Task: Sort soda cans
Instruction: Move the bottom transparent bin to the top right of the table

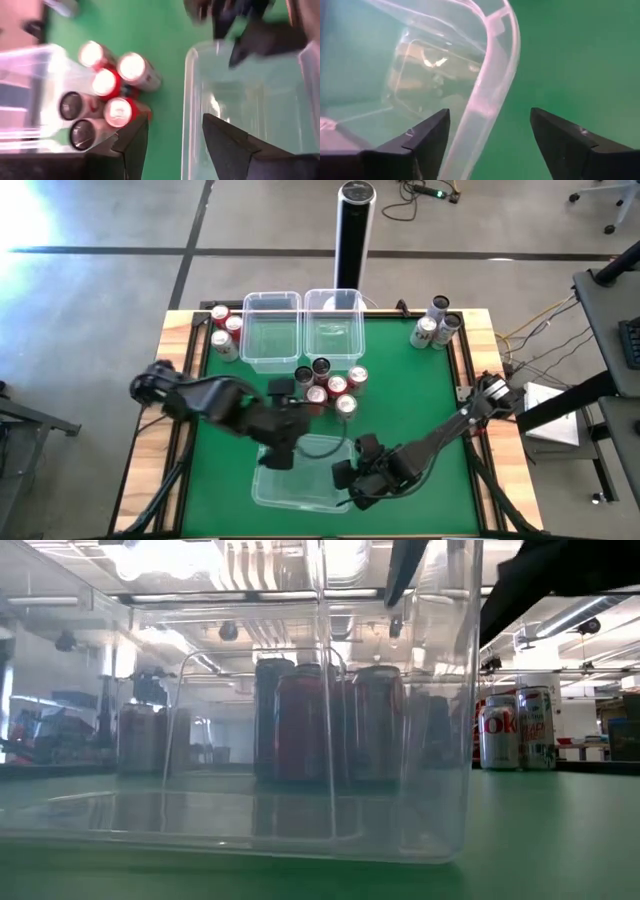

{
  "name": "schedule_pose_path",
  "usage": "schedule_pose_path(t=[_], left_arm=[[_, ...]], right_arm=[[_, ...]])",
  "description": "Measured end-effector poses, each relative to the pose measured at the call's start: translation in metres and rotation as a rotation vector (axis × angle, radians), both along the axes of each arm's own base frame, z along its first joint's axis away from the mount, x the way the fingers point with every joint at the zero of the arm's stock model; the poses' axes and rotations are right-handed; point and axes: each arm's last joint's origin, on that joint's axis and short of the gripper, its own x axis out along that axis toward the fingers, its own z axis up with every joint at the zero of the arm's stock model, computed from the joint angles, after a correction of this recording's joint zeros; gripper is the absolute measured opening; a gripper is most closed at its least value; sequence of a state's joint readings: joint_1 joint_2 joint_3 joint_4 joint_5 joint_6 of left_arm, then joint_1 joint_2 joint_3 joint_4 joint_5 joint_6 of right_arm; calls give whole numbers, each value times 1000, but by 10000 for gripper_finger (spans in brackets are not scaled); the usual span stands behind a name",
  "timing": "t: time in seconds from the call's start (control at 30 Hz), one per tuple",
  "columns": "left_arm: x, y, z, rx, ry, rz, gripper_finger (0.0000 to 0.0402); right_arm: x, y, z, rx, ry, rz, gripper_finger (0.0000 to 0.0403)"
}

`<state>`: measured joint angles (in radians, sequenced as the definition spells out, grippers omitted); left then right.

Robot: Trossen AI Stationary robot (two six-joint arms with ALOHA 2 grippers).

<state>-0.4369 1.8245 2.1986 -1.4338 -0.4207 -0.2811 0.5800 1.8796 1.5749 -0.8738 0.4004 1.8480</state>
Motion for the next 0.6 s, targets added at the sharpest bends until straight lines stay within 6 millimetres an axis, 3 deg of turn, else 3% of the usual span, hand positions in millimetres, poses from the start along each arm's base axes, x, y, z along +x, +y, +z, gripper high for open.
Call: schedule_pose_path(t=[0.23, 0.5, 0.6], left_arm=[[-43, -20, 28, 33, -209, 118, 164], [-71, -24, 50, 28, -497, 362, 162], [-86, -23, 64, -13, -544, 351, 162]], right_arm=[[11, -15, 0, 29, 18, 11, 180], [21, -31, 2, 22, 34, 85, 35], [23, -37, 14, 24, -21, 110, 22]])
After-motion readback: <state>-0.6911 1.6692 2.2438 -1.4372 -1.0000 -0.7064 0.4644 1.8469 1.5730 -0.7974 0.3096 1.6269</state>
